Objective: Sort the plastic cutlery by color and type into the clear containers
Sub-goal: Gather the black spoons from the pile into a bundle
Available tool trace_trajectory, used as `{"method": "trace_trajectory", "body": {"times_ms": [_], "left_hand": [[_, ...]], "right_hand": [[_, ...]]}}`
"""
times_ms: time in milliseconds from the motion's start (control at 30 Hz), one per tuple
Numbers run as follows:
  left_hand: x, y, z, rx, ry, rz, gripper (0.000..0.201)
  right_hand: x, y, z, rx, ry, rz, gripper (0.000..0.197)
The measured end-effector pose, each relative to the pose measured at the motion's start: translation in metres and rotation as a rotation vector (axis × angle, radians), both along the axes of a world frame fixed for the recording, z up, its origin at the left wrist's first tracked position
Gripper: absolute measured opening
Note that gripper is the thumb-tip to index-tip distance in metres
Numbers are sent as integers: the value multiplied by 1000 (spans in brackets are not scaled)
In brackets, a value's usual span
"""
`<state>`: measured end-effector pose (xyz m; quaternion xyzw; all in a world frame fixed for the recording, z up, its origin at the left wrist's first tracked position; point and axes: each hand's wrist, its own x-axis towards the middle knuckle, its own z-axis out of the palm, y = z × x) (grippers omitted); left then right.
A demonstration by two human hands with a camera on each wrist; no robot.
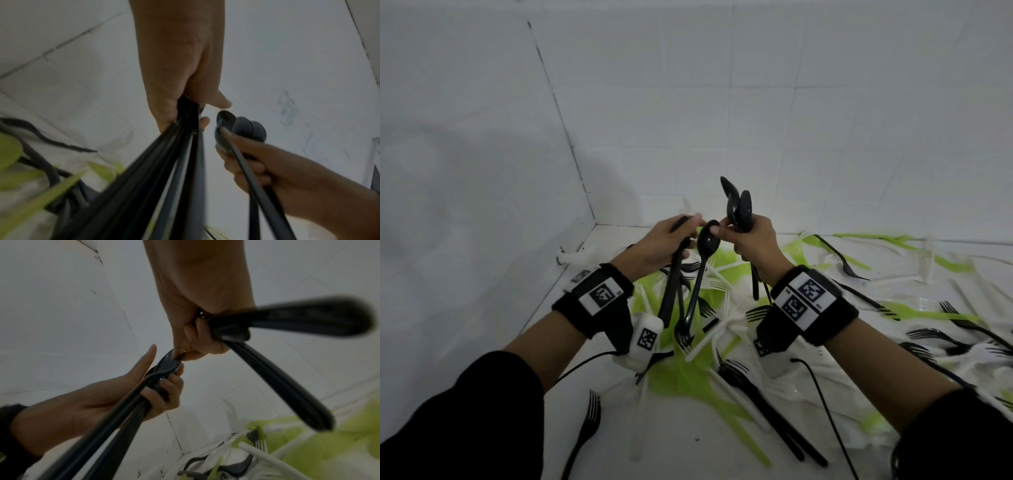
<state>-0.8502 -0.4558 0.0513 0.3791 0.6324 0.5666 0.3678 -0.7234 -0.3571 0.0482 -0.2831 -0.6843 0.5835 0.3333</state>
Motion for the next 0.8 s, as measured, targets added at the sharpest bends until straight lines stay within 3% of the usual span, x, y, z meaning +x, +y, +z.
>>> {"method": "trace_trajectory", "body": {"times_ms": [133,300,400,533,700,800], "left_hand": [[14,4,-9,-22,-76,-109,22],[15,-6,-16,-30,-390,90,14],[25,-10,-29,-1,-481,206,15],[45,-12,-41,-23,-501,235,30],[57,-17,-51,-10,-663,279,26],[60,-20,-52,1,-742,370,21]], "right_hand": [[-1,-3,-1,-69,46,29,9],[17,-7,-10,-229,-64,83,34],[28,-17,-22,-253,-85,213,20],[36,-36,-34,-193,-108,300,14],[44,-49,-45,-138,-182,342,10],[47,-50,-46,-63,-261,274,12]]}}
